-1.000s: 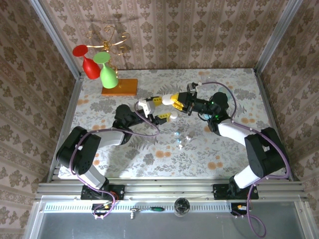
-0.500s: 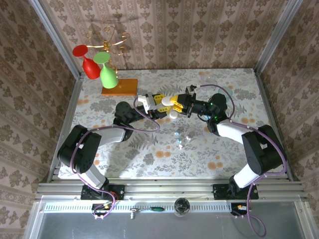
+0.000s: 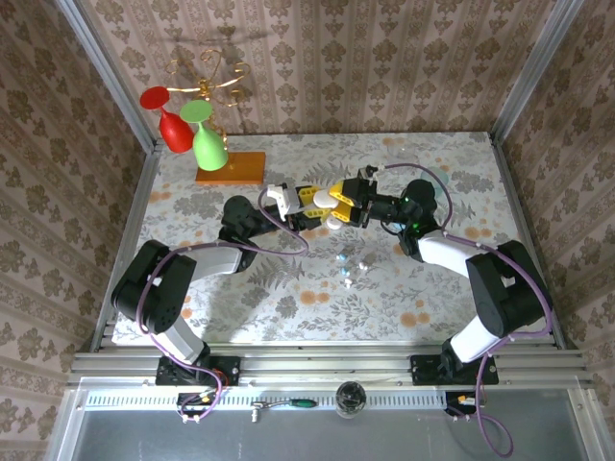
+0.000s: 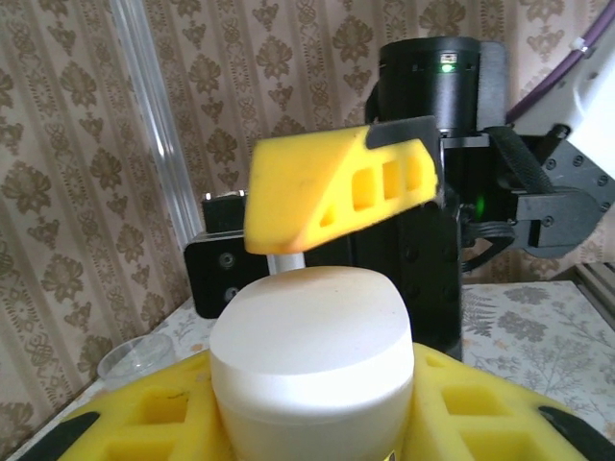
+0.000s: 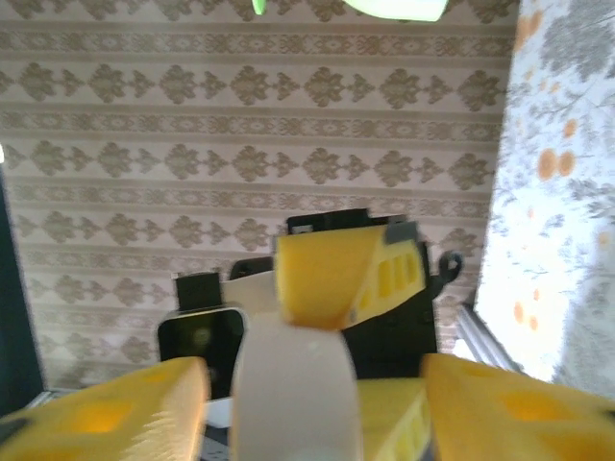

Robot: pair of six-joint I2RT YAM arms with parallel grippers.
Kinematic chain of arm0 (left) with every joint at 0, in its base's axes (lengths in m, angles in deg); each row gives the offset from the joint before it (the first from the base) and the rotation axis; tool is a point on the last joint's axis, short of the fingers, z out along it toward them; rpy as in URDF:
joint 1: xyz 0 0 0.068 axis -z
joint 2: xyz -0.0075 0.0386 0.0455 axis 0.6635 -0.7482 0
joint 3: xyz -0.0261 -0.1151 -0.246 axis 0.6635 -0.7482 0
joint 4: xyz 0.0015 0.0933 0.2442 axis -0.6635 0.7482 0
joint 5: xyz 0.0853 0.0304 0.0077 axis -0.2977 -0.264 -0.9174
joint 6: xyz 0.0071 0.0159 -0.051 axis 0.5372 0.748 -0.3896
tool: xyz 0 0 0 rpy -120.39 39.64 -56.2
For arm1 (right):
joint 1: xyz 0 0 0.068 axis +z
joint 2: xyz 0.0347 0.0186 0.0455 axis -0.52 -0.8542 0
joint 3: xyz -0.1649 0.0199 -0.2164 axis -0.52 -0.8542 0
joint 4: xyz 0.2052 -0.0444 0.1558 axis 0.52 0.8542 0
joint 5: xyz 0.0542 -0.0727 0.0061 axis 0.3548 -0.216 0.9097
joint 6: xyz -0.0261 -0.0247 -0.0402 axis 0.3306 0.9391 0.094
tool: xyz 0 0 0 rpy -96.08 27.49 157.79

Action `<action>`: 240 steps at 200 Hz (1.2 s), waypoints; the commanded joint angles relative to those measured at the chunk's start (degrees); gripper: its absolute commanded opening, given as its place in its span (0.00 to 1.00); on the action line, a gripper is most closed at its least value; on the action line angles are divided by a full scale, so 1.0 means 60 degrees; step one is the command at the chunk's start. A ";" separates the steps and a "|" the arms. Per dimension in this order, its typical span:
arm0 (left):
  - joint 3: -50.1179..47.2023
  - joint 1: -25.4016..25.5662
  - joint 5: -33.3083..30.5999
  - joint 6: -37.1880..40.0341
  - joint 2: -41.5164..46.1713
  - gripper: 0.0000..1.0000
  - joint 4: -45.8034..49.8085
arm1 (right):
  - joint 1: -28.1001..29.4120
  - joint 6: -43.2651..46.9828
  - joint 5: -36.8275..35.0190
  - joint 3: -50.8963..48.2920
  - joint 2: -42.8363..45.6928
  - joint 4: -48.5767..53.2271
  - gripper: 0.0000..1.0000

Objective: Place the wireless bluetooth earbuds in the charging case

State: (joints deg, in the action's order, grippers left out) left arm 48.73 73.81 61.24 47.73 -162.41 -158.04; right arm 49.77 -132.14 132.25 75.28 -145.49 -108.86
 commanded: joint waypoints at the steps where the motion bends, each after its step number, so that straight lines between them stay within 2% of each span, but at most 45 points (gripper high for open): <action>1: -0.0012 -0.0114 0.0608 -0.0203 -0.0031 0.31 -0.0256 | -0.0114 0.1980 -0.0169 0.0334 0.0918 0.2353 0.74; 23: -0.0257 -0.0189 0.1026 -0.0642 0.0014 0.31 -0.0244 | -0.0128 0.5629 -0.1090 0.1181 0.2073 0.7363 0.83; 34: -0.0366 -0.0204 0.1229 -0.0895 0.0053 0.30 -0.0238 | -0.0086 0.7492 -0.1726 0.1576 0.2526 0.9171 0.86; 69: -0.0601 -0.0235 0.1870 -0.1843 0.0046 0.30 -0.0234 | 0.0300 1.2264 -0.2892 0.2581 0.3330 1.2304 0.91; 87: -0.0766 -0.0219 0.1992 -0.1981 0.0140 0.30 -0.0242 | 0.1142 1.4297 -0.4452 0.3318 0.3456 1.3987 0.93; 101: -0.0857 -0.0177 0.2061 -0.2001 0.0239 0.30 -0.0240 | 0.1774 1.5460 -0.5459 0.3623 0.3463 1.4574 0.95; 117: -0.0873 -0.0103 0.2140 -0.2060 0.0314 0.30 -0.0242 | 0.2191 1.5891 -0.6138 0.3795 0.3392 1.4718 0.96; 155: -0.0851 0.0014 0.2184 -0.2219 0.0385 0.30 -0.0242 | 0.2640 1.6380 -0.6648 0.3821 0.3151 1.4682 0.98; 240: -0.1019 0.0118 0.2177 -0.2256 0.0749 0.29 -0.0231 | 0.2651 1.5981 -0.7908 0.3587 0.3257 1.4082 0.95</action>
State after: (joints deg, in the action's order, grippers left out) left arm 43.26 73.90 72.87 34.90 -160.29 -157.65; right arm 65.42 -36.36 89.45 96.72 -126.67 -23.05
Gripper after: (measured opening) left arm 0.370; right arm 0.959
